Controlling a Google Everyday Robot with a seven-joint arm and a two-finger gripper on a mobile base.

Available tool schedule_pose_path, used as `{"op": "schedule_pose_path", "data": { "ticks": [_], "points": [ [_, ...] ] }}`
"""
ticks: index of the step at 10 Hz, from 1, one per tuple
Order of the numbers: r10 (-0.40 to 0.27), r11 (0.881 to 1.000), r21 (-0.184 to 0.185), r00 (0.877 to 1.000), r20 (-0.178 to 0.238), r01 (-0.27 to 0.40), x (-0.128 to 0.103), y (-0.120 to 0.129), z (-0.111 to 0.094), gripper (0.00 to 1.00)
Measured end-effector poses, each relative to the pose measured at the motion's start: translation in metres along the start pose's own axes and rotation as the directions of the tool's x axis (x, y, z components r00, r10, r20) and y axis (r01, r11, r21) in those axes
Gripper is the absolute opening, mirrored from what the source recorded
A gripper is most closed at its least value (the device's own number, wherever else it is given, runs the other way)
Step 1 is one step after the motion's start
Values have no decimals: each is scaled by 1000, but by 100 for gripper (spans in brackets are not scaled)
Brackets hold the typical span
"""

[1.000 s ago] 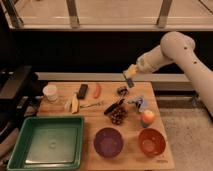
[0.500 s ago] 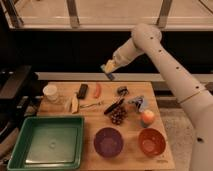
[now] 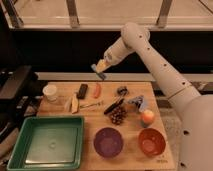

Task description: Place sponge in paper cup

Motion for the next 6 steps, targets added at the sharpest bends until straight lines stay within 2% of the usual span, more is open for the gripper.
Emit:
{"op": "schedule_pose_path", "data": {
  "ticks": [2, 4, 6],
  "points": [
    [-27, 999, -44, 1000, -4, 27, -1, -1, 0, 0],
    [-123, 989, -89, 992, -17, 121, 10, -11, 17, 0],
    [-191, 977, -104, 981, -23, 187, 25, -22, 39, 0]
  ]
}}
